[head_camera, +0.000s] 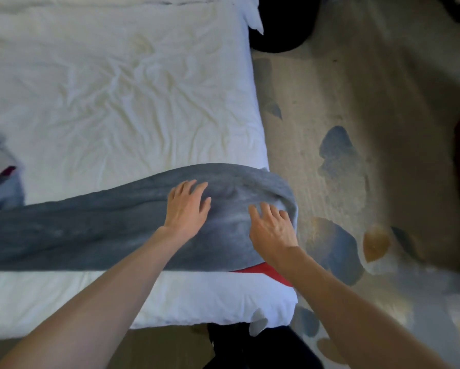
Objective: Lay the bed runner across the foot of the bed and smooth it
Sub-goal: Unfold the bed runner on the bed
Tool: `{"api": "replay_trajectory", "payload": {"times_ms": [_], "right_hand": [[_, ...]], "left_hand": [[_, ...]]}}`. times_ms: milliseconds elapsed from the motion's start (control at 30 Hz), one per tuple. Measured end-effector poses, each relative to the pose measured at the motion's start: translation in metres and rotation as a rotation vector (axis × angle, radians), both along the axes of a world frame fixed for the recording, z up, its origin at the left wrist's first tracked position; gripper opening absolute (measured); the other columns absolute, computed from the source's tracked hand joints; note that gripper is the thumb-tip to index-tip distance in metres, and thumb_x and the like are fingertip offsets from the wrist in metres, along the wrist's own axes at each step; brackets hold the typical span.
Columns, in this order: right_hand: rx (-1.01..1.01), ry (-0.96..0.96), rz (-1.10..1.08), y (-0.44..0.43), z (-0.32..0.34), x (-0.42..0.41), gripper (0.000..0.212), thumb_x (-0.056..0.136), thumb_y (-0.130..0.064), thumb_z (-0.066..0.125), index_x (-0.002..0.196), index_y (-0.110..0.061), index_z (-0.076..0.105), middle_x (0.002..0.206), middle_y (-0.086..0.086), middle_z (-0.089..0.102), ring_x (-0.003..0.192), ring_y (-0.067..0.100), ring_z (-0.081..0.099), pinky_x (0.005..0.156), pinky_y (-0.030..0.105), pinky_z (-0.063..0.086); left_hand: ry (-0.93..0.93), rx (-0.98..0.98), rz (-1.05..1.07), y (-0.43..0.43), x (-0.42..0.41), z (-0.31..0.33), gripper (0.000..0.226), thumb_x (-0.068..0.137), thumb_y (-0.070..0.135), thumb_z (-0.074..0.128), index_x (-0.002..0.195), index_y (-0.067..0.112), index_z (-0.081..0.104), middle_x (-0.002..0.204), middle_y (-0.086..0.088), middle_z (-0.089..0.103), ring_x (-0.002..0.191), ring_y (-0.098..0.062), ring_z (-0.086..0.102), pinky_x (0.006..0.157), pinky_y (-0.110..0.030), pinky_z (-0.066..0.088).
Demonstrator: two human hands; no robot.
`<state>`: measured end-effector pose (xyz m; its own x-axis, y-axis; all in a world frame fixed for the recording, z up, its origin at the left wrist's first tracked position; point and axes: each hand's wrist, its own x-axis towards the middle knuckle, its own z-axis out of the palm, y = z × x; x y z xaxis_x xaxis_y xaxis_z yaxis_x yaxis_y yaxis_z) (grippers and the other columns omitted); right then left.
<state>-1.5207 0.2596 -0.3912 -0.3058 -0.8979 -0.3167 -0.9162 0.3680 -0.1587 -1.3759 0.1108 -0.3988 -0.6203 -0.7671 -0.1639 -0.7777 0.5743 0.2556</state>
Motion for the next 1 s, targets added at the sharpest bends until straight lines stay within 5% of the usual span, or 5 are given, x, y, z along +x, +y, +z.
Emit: {"api": "replay_trajectory", "payload": {"times_ms": [400, 667, 1000], "right_hand": [[0.002, 0.013, 0.477, -0.112, 0.004, 0.056, 0.054, 0.094, -0.021, 0.044, 0.144, -0.014, 0.025, 0.142, 0.017, 0.034, 0.126, 0.033, 0.037, 0.102, 0.041, 0.03], [0.013, -0.033, 0.868, -0.184, -0.007, 0.026, 0.047, 0.095, -0.022, 0.042, 0.14, -0.016, 0.029, 0.139, 0.017, 0.038, 0.124, 0.033, 0.04, 0.103, 0.043, 0.032], [0.157, 0.028, 0.976, -0.203, -0.034, -0.01, 0.042, 0.095, -0.028, 0.044, 0.134, -0.012, 0.038, 0.14, 0.021, 0.038, 0.123, 0.038, 0.041, 0.102, 0.045, 0.033]], "left_hand": [[-0.146, -0.014, 0.299, -0.012, 0.11, -0.01, 0.045, 0.097, 0.037, 0.038, 0.138, 0.02, 0.04, 0.144, -0.008, 0.04, 0.135, -0.025, 0.031, 0.112, -0.041, 0.022], [-0.05, -0.02, 0.888, -0.004, 0.093, -0.015, 0.045, 0.097, 0.035, 0.042, 0.137, 0.015, 0.043, 0.142, -0.014, 0.043, 0.133, -0.031, 0.034, 0.11, -0.044, 0.026], [-0.009, 0.167, 1.441, 0.084, 0.049, -0.039, 0.055, 0.095, 0.032, 0.044, 0.145, 0.017, 0.026, 0.15, -0.023, 0.025, 0.137, -0.038, 0.022, 0.112, -0.05, 0.02]]}}
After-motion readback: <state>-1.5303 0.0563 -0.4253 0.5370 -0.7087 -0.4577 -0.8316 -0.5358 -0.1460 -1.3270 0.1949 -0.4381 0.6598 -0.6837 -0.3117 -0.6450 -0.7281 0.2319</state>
